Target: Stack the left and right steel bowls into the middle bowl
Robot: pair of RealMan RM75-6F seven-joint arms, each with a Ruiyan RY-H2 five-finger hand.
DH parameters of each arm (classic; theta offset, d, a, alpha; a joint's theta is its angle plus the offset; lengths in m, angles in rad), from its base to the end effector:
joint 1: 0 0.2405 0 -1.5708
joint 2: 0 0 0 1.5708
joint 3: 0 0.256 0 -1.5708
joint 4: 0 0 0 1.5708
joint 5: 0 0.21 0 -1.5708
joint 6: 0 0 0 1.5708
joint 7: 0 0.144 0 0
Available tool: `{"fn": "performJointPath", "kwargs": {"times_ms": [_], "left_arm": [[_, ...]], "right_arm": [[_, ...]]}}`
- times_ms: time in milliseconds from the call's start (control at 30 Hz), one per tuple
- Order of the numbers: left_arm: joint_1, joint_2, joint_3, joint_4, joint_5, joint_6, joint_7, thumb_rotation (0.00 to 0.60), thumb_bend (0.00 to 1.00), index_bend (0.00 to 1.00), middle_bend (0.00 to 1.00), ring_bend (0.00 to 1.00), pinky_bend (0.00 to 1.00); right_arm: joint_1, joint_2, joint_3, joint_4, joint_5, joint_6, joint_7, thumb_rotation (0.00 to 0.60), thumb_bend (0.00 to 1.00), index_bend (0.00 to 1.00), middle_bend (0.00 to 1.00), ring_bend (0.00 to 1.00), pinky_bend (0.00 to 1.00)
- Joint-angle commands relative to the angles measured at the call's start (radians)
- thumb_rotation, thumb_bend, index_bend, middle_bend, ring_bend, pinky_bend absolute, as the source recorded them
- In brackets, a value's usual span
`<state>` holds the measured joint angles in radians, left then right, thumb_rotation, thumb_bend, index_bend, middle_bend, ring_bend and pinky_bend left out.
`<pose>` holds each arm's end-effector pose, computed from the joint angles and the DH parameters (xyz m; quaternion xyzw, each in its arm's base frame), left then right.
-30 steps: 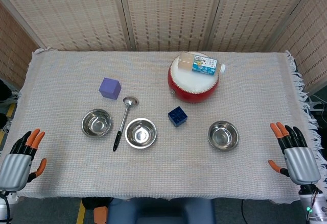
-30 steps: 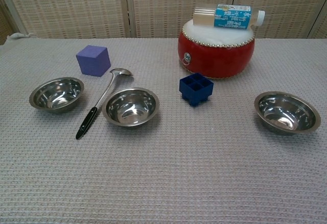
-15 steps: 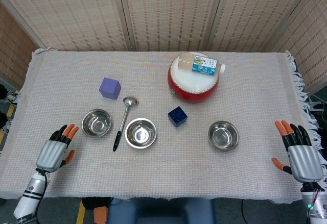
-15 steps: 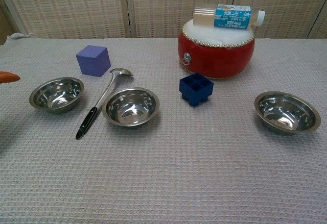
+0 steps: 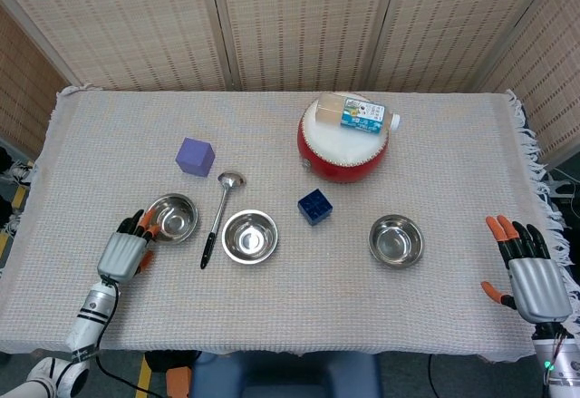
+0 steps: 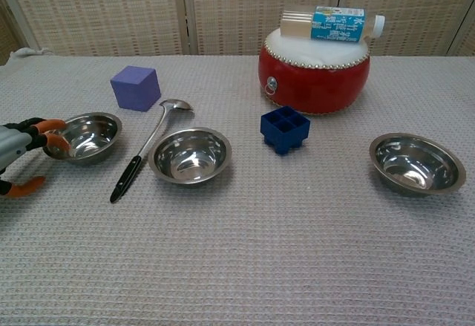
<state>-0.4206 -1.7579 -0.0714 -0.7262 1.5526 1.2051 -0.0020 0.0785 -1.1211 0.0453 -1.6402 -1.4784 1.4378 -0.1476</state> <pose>-0.3192 0.3031 -0.0028 -0.7250 -0.2788 -0.3212 0.5417 -0.3120 -0.1774 0.1500 0.6202 -0.3738 0.3341 0.6033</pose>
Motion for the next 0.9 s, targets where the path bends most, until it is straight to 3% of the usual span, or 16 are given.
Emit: {"fn": "performJointPath", "kwargs": {"times_ms": [33,100,233,467,667,900], "left_arm": [[-0.031,-0.114,0.004,0.18,0.043,0.116,-0.101,0.6,0.57,0.69,0.11,0.01,0.22],[-0.034,-0.154,0.007,0.249,0.06,0.187,-0.145,0.6,0.62,0.76,0.16,0.03,0.24],[-0.044,-0.194,0.003,0.306,0.078,0.312,-0.199,0.6,0.64,0.77,0.19,0.04,0.24],[-0.106,-0.207,0.007,0.21,0.123,0.439,-0.155,0.6,0.64,0.77,0.19,0.05,0.24],[-0.191,-0.221,-0.012,0.077,0.164,0.479,-0.013,0.6,0.64,0.78,0.2,0.05,0.24],[-0.251,-0.259,-0.052,0.02,0.143,0.437,0.025,0.6,0.63,0.78,0.22,0.07,0.25]], "right_arm": [[0.0,0.001,-0.001,-0.002,0.001,-0.002,-0.002,0.6,0.08,0.0,0.0,0.0,0.0],[0.0,0.002,-0.003,-0.005,0.002,-0.005,-0.003,0.6,0.08,0.0,0.0,0.0,0.0],[0.001,0.005,-0.008,-0.01,-0.003,-0.009,-0.004,0.6,0.08,0.0,0.0,0.0,0.0],[-0.004,0.022,-0.019,-0.028,-0.022,-0.005,0.013,0.6,0.08,0.0,0.0,0.0,0.0],[-0.011,0.044,-0.028,-0.038,-0.043,0.006,0.046,0.6,0.08,0.0,0.0,0.0,0.0],[-0.021,0.063,-0.029,-0.041,-0.05,0.025,0.072,0.6,0.08,0.0,0.0,0.0,0.0]]}}
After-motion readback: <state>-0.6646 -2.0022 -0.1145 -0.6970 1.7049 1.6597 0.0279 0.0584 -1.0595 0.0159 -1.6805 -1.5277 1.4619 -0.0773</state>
